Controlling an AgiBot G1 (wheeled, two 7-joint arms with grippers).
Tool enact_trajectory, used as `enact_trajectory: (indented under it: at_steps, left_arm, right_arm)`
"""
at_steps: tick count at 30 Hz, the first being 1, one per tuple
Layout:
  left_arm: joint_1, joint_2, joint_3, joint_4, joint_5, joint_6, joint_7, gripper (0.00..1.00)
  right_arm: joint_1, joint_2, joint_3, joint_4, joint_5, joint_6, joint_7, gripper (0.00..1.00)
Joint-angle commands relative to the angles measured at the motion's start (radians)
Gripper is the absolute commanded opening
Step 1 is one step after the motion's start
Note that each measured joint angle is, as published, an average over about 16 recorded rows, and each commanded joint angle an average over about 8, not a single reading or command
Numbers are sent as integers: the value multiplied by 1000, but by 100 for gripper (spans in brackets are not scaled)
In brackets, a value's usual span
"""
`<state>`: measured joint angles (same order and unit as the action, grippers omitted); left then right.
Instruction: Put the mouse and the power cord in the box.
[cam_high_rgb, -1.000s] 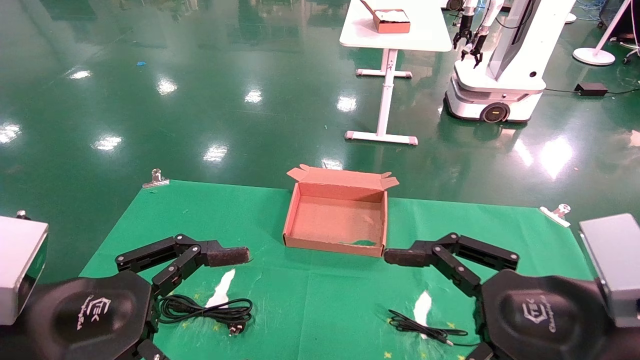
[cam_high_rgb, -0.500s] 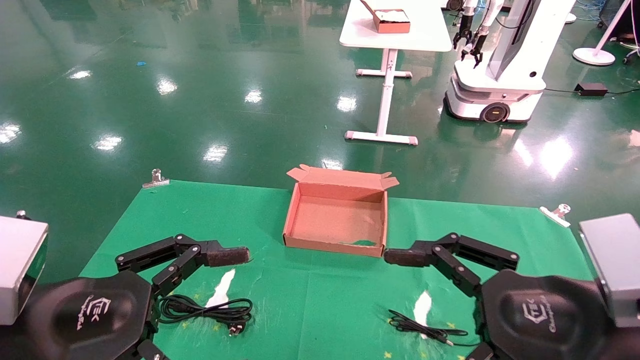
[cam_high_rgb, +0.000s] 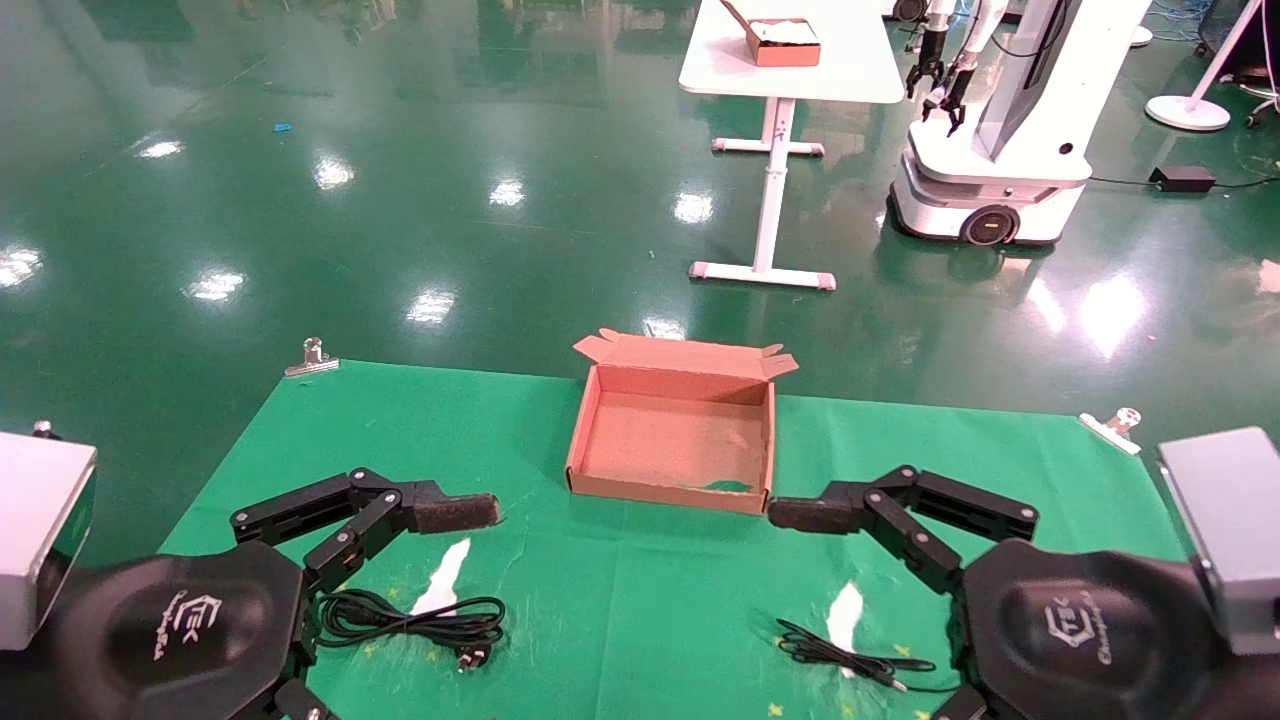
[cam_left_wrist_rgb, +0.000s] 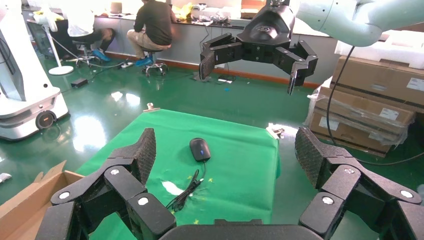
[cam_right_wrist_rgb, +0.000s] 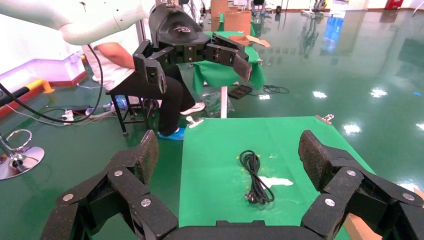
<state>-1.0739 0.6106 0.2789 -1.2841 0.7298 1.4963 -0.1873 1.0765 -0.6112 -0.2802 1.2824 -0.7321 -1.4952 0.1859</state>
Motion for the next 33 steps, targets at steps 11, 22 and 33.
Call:
enact_trajectory:
  at_steps: [11, 22, 33]
  left_arm:
    - [-19, 6, 20, 14, 41, 10, 7, 100]
    - [-297, 89, 228, 258, 449, 74, 166, 100]
    - [-535, 296, 428, 666, 909, -93, 413, 100]
  right_arm:
    - [2, 7, -8, -30, -27, -10, -17, 100]
    - [139, -18, -144, -279, -271, -83, -186, 100]
    - [341, -179, -318, -636, -636, 11, -437, 100]
